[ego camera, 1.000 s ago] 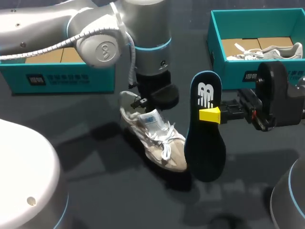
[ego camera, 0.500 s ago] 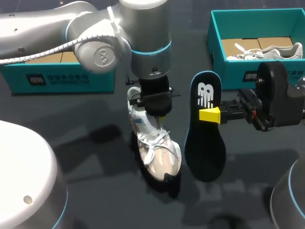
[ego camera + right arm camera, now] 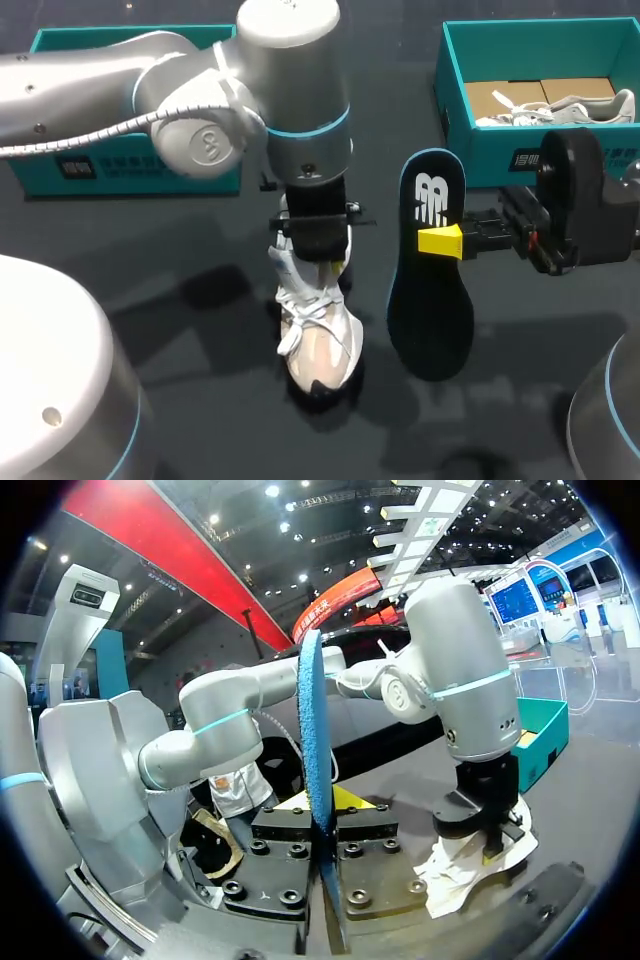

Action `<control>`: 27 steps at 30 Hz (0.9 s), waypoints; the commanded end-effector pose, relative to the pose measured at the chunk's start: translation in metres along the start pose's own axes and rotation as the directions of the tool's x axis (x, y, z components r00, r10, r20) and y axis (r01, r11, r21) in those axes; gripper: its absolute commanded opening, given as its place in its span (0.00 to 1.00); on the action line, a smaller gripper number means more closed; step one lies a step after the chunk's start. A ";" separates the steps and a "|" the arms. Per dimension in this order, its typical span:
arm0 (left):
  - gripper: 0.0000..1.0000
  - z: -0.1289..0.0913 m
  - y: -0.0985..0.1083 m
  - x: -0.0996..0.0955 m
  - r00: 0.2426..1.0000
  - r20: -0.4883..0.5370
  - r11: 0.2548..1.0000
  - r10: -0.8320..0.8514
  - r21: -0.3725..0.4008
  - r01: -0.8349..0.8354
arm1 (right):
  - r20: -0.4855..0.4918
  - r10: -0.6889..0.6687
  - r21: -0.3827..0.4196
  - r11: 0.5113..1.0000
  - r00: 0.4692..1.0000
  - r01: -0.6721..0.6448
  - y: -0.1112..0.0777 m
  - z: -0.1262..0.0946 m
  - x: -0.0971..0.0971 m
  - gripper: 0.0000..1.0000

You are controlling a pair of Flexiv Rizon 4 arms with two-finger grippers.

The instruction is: Take the shoe out of the shoebox, open the shoe tongue, remove and reinsert the insole, then place the shoe into the shoebox

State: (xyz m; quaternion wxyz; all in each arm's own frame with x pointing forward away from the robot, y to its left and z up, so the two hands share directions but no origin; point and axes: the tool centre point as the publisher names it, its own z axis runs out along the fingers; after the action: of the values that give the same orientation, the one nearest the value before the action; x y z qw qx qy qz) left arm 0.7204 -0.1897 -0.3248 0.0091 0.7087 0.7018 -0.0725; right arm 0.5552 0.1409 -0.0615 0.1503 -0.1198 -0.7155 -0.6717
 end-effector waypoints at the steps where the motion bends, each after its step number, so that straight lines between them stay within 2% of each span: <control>1: 0.00 0.004 -0.003 -0.004 1.000 0.000 1.000 0.003 -0.016 -0.003 | 0.046 -0.001 -0.005 1.000 0.999 0.001 -0.003 -0.002 0.009 0.00; 13: 0.00 0.015 -0.008 -0.010 1.000 -0.008 0.999 0.028 -0.024 -0.028 | 0.046 -0.001 -0.005 1.000 0.999 0.001 -0.003 -0.002 0.009 0.00; 27: 0.00 0.029 -0.004 -0.023 0.999 -0.026 0.999 0.032 -0.009 -0.032 | 0.046 -0.001 -0.005 1.000 0.999 0.001 -0.003 -0.002 0.009 0.00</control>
State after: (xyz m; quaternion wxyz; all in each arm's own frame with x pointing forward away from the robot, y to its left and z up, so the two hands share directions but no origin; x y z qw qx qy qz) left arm 0.7114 -0.2081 -0.3470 0.0093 0.7204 0.6908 -0.0619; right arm 0.5552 0.1409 -0.0616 0.1502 -0.1198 -0.7155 -0.6717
